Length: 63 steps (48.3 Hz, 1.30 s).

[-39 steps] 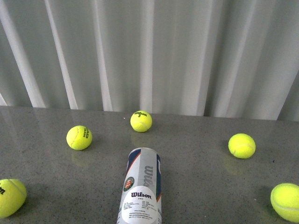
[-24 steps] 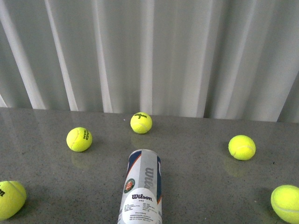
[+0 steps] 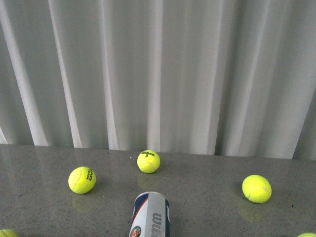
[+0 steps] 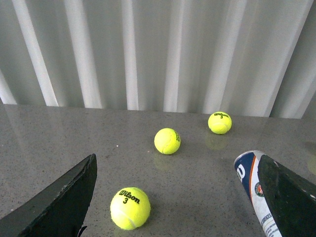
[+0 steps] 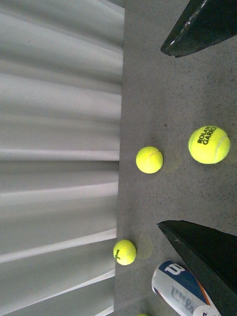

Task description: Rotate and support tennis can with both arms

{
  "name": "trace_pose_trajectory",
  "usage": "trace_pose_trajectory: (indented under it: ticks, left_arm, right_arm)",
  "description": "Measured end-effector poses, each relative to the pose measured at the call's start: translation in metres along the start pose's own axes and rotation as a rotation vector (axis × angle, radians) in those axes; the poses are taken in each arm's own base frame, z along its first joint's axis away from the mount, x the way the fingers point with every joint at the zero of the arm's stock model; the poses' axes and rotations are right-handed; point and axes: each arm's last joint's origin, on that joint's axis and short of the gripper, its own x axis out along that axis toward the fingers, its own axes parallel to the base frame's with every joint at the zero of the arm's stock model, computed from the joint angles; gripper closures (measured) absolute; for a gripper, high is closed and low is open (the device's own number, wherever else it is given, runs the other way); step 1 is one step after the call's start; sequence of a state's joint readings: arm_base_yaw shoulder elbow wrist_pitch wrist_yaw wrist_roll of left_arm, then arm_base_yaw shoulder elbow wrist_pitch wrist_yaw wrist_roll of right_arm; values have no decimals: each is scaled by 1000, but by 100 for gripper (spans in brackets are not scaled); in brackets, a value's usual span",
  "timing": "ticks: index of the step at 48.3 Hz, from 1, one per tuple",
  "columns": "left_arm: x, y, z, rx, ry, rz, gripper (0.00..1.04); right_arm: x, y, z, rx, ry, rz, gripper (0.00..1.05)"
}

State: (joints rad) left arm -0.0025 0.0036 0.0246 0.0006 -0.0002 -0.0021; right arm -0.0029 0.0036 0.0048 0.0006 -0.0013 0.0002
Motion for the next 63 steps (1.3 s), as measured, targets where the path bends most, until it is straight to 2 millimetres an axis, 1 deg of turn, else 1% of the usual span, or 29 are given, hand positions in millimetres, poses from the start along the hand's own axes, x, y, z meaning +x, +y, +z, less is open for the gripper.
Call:
trace_pose_trajectory:
  ticks: [27,30,32,34,36,40,41,44,45,48,49,52,53,56,59,63]
  left_arm:
    - [0,0,0,0,0,0,7]
    - [0,0,0,0,0,1,7]
    - [0,0,0,0,0,0,7]
    - [0,0,0,0,0,-2,7]
    - [0,0,0,0,-1,0,7]
    - [0,0,0,0,0,0,7]
    - [0,0,0,0,0,0,7]
    - [0,0,0,0,-1,0,7]
    - [0,0,0,0,0,0,7]
    - [0,0,0,0,0,0,7]
    - [0,0,0,0,-1,0,7]
    - [0,0,0,0,-1,0,7]
    - [0,0,0,0,-1,0,7]
    - [0,0,0,0,-1,0,7]
    - [0,0,0,0,-1,0,7]
    - [0,0,0,0,0,0,7]
  right_arm:
    - [0,0,0,2,4,7,7]
    - [1,0,0,43,126,96,7]
    - [4,-2,2,105,260,164,7]
    - [12,-4,7,152,337,203,7]
    - [19,-5,11,168,370,210,7]
    - [46,-4,23,164,464,202,7]
    - [50,-3,24,158,476,202,7]
    - [73,3,26,148,550,227,7]
    - [77,4,26,150,567,233,7]
    - [107,18,19,173,699,273,7]
    - [111,20,18,178,716,279,7]
    - [132,34,10,212,797,316,7]
    - [135,37,8,218,810,323,7]
    - [158,59,-4,257,892,360,7]
    - [174,80,-13,295,950,409,7]
    - [187,98,-21,320,1001,425,7]
